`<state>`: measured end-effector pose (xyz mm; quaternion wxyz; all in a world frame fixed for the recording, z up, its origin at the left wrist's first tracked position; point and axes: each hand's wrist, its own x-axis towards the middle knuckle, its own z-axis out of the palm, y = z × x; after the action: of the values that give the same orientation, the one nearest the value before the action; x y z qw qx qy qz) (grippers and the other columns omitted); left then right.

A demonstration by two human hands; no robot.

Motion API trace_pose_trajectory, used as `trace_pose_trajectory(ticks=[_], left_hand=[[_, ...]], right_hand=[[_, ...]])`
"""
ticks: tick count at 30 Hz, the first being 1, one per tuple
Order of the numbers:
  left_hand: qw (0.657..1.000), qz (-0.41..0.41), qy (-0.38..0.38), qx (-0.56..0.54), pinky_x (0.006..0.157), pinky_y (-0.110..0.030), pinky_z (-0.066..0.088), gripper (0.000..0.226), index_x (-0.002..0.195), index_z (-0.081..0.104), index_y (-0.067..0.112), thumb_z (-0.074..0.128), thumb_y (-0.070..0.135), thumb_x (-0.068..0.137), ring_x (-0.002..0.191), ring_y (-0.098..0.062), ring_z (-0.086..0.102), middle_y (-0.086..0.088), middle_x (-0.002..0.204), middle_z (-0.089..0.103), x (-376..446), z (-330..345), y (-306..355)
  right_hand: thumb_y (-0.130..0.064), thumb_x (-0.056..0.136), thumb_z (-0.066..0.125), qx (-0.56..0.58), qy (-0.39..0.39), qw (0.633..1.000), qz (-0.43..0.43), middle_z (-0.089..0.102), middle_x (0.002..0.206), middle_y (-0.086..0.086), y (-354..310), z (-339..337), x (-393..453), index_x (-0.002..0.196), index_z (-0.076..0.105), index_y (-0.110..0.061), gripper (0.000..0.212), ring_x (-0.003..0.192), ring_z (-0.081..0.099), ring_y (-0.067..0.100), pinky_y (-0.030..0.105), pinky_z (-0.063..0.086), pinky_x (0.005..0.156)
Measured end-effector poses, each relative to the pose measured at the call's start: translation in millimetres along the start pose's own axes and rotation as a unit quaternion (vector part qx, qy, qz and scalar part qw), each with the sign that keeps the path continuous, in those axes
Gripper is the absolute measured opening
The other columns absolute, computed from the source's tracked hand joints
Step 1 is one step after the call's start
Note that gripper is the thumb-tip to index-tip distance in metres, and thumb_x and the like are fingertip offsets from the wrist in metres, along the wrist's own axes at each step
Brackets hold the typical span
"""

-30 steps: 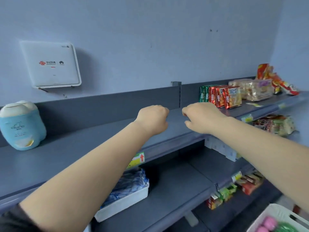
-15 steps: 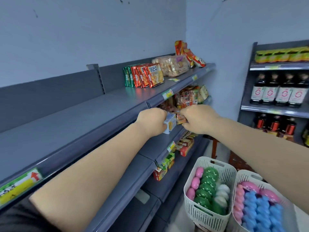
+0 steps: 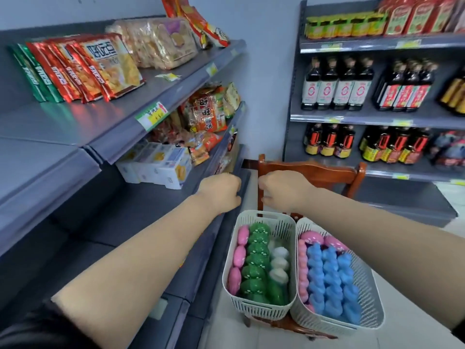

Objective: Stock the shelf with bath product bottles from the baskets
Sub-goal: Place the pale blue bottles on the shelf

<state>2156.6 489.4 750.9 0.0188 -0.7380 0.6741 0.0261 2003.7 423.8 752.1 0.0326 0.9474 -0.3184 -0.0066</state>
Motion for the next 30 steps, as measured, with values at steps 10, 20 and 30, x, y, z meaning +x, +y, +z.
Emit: trace_pose_trajectory(ticks=[10,20,30], left_hand=[[0.985,0.008,-0.128,-0.118,0.07,-0.03,0.043,0.022,0.104,0.06,0.015,0.053,0.023,0.084,0.098,-0.025,0.059,-0.002,0.105,0.061,98.2,125.5,16.2],[0.94,-0.036,-0.256,-0.223,0.082,-0.033,0.045,0.023,0.11,0.056,0.019,0.052,0.021,0.087,0.094,-0.023,0.056,-0.001,0.105,0.059,149.2,289.4,44.0],[0.907,-0.08,-0.274,-0.311,0.097,-0.039,0.045,0.045,0.129,0.047,0.01,0.047,-0.004,0.086,0.112,-0.026,0.054,-0.012,0.124,0.056,192.0,427.0,74.2]], right_hand=[[-0.025,0.09,0.052,0.087,-0.13,0.982,0.105,0.059,0.117,0.007,60.6,123.1,38.7,0.118,0.053,-0.012,0.031,0.108,0.055,0.027,0.035,0.045,0.08],[-0.019,0.084,0.058,0.198,-0.234,0.938,0.165,0.061,0.115,0.011,103.9,284.5,55.1,0.123,0.053,-0.008,0.041,0.105,0.057,0.028,0.033,0.048,0.084],[-0.011,0.086,0.058,0.217,-0.298,0.914,0.17,0.056,0.123,0.016,112.0,416.5,69.1,0.126,0.049,-0.003,0.042,0.113,0.054,0.029,0.031,0.043,0.091]])
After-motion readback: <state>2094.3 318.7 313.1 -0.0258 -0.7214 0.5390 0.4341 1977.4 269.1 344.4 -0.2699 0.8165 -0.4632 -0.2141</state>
